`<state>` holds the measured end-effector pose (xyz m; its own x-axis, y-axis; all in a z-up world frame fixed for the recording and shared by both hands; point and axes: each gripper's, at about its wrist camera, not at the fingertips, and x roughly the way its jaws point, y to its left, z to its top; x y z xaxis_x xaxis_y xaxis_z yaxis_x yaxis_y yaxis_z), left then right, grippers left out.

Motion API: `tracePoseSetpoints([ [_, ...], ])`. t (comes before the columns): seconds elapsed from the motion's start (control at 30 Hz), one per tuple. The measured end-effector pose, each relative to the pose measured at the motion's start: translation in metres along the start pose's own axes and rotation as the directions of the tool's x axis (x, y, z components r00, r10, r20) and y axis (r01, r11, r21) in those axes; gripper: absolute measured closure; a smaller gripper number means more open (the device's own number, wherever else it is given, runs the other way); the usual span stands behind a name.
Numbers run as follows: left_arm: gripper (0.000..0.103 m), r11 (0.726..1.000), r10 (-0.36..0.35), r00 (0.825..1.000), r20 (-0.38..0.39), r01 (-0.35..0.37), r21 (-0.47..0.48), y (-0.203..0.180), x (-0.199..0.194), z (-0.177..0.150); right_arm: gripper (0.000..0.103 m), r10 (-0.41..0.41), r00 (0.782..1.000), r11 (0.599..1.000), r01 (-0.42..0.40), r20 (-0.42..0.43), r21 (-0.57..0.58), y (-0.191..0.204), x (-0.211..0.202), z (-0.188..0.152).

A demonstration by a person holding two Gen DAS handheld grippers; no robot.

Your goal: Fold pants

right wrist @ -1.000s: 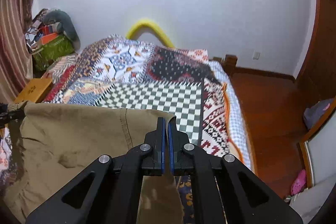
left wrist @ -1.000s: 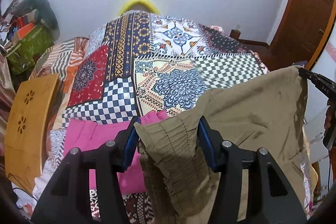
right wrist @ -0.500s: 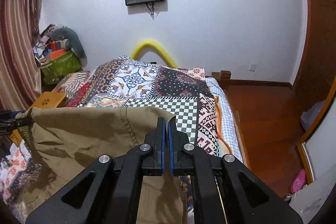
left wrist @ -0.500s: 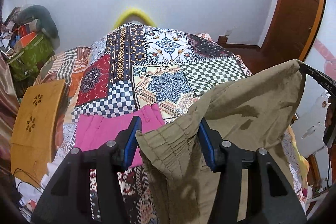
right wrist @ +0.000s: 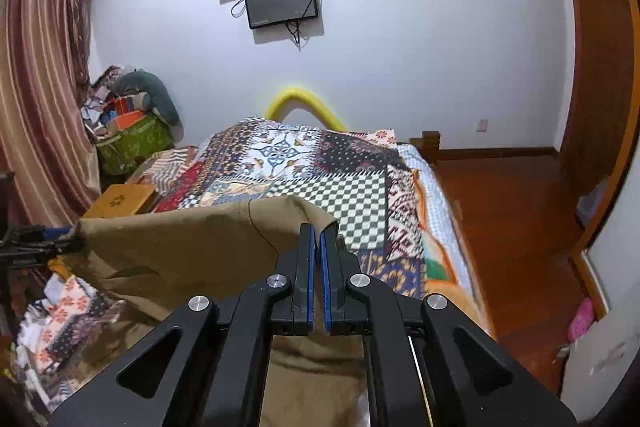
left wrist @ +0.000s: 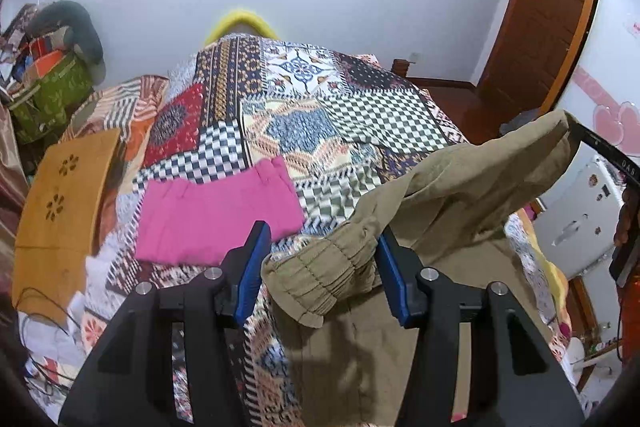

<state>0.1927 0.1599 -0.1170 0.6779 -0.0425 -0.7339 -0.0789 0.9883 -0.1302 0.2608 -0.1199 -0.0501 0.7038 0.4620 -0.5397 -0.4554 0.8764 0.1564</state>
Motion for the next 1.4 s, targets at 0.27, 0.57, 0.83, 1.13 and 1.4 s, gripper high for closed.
tracePoseSetpoints([
  [0.27, 0.051, 0.999, -0.024, 1.000, -0.020, 0.024, 0.031, -0.005, -0.012, -0.029, 0.100, 0.024, 1.000, 0.999, -0.024, -0.009, 0.039, 0.009, -0.025, -0.028],
  [0.57, 0.051, 0.997, -0.046, 0.999, -0.026, 0.048, 0.067, -0.008, -0.026, -0.061, 0.100, 0.030, 0.996, 0.998, -0.025, -0.079, 0.058, 0.011, -0.047, -0.075],
  [0.83, 0.051, 1.000, -0.027, 0.997, -0.078, 0.028, 0.011, 0.004, -0.017, -0.085, 0.100, 0.008, 0.978, 0.994, 0.014, -0.211, 0.106, 0.001, -0.052, -0.129],
  [1.13, 0.042, 0.999, -0.014, 0.993, -0.116, 0.008, -0.050, 0.011, -0.009, -0.098, 0.100, -0.026, 0.942, 0.989, 0.073, -0.335, 0.130, -0.010, -0.058, -0.179],
  [1.4, 0.028, 0.999, -0.027, 0.988, -0.150, 0.019, -0.051, -0.001, -0.010, -0.105, 0.073, -0.050, 0.952, 0.973, 0.114, -0.304, 0.199, -0.027, -0.071, -0.180],
])
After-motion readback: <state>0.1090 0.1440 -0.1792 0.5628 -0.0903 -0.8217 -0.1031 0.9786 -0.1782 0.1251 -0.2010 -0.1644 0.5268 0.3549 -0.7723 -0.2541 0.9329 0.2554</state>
